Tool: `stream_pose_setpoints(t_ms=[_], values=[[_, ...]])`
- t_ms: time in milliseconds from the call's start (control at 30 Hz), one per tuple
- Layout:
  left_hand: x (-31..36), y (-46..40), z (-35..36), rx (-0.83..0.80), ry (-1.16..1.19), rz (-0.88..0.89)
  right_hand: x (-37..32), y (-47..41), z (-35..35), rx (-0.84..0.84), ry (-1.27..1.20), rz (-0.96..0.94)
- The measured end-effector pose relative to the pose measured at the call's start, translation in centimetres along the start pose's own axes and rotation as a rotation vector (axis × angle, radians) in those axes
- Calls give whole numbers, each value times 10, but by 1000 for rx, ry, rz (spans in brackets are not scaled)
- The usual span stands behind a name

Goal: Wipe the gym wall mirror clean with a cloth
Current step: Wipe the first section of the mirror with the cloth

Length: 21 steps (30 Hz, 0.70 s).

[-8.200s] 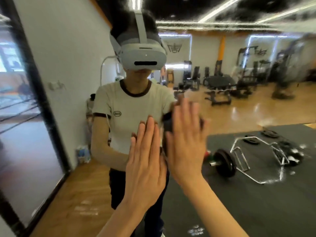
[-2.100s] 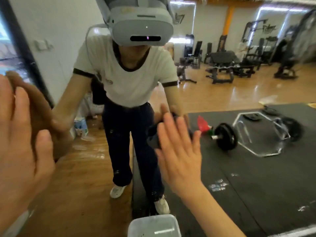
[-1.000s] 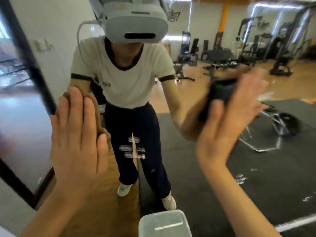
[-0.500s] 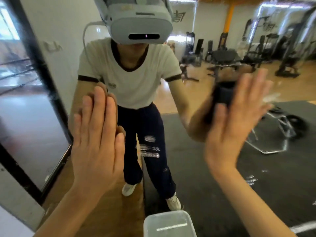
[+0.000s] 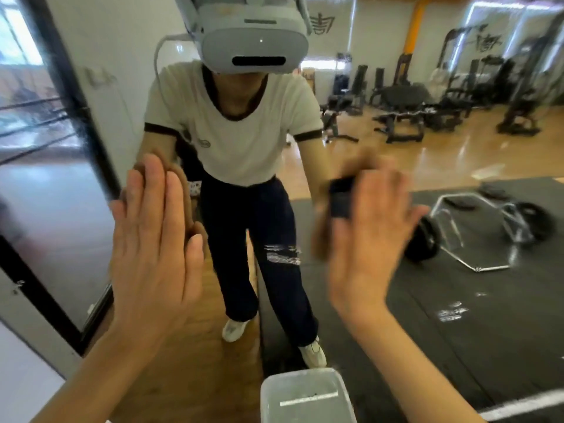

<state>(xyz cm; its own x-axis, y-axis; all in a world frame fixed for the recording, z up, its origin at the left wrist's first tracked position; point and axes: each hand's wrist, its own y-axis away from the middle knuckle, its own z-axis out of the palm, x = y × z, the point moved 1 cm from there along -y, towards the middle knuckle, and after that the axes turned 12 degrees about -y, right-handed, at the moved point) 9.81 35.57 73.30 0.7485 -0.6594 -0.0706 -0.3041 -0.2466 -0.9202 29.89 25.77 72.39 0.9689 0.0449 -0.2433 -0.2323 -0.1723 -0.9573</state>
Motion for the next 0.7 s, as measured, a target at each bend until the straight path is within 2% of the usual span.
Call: stream_pose_setpoints(t_ms=[67,133,167,200,300,367,400,433,467,533,600,633,700], values=[[3,-1,-1,40,-24,19,19,-15,-25,164,-58,316],[3,-3,-2,33,-38,24,1,-21,-16,197,-139,665],[3,-3,-2,27,-37,27,-22,-17,-4,162,-128,680],[3,-2,-2,31,-30,38,-47,-7,10,114,-130,579],[2,-2,-3,19,-26,64,-86,48,51,-106,27,-22],[1,-3,-3,15,-15,53,-72,55,50,-178,83,-238],[1,-4,-4,16,-11,45,-57,48,40,-172,80,-269],[1,-3,-4,12,-10,39,-37,43,30,-154,71,-229],[1,-3,-3,9,-14,42,-17,38,18,-95,37,-107],[2,-2,-2,8,-16,46,27,30,-2,137,-72,219],[2,-2,-1,17,-11,54,41,22,-15,358,-125,456],[2,-2,-1,20,-8,56,34,21,-11,403,-136,554],[2,-2,-1,25,-3,53,-1,18,4,354,-190,651]])
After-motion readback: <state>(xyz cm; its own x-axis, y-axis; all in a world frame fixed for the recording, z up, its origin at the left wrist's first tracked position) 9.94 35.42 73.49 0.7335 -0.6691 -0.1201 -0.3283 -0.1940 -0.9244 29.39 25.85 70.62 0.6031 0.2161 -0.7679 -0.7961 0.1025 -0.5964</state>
